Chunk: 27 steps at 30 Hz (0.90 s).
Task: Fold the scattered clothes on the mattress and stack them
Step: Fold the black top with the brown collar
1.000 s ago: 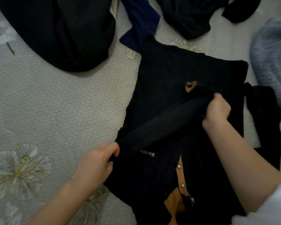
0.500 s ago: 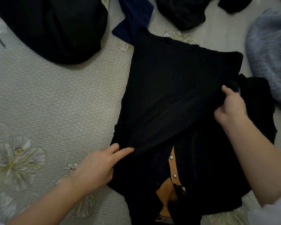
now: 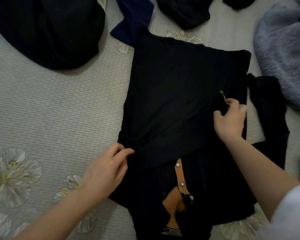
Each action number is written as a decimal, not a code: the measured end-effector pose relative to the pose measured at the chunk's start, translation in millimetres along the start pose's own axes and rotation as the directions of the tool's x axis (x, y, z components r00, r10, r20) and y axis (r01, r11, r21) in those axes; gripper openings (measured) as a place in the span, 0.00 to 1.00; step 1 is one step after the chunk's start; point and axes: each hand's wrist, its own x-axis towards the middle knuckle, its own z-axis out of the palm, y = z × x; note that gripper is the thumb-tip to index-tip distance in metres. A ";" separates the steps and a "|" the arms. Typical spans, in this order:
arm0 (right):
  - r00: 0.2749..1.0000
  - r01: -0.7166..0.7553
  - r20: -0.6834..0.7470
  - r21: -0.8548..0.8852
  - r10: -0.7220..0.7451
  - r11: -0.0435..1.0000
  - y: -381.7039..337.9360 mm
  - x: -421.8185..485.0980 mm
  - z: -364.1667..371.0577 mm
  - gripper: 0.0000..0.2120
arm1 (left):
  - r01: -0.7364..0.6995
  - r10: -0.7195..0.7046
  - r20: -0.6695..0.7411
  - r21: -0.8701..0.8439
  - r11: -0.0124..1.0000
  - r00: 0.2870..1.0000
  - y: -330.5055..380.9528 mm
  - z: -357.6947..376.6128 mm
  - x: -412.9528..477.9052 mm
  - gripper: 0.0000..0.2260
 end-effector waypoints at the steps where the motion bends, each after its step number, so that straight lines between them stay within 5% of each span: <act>1: 0.996 0.077 0.041 -0.026 -0.075 0.997 -4.8 1.5 1.1 0.22 | -0.009 0.011 -0.054 0.035 0.999 0.998 -0.8 1.9 6.5 0.17; 5: 0.937 0.271 0.288 -0.253 -0.196 0.929 -22.5 15.5 8.3 0.27 | -0.063 0.078 -0.064 0.210 0.976 0.995 -3.4 12.0 20.9 0.19; 9: 0.930 0.338 0.301 -0.467 -0.212 0.818 -30.6 26.2 4.8 0.14 | 0.039 -0.035 -0.024 0.214 0.976 0.999 -10.9 21.2 20.0 0.17; 13: 0.943 0.329 0.003 -0.141 -0.332 0.934 -37.6 30.2 -17.4 0.13 | 0.087 -0.090 0.001 0.216 0.972 0.996 -21.2 19.4 13.3 0.22; 17: 0.950 0.227 -0.258 0.190 -0.175 0.955 -24.5 27.1 -57.4 0.13 | 0.062 -0.108 0.139 0.297 0.953 0.984 -23.1 17.9 1.2 0.36; 21: 0.967 -0.096 -0.178 0.402 0.181 0.911 23.0 14.4 -58.5 0.14 | 0.011 -0.069 0.187 0.298 0.954 0.980 -23.6 20.0 -10.7 0.39; 24: 0.891 -0.394 0.032 0.552 0.453 0.735 41.2 2.3 -40.2 0.05 | -0.047 -0.007 0.172 0.305 0.951 0.985 -21.2 21.7 -17.7 0.31; 27: 0.854 -0.447 0.075 0.609 0.514 0.655 43.3 4.3 -28.4 0.06 | -0.073 0.054 0.072 0.287 0.955 0.996 -19.3 20.7 -19.9 0.23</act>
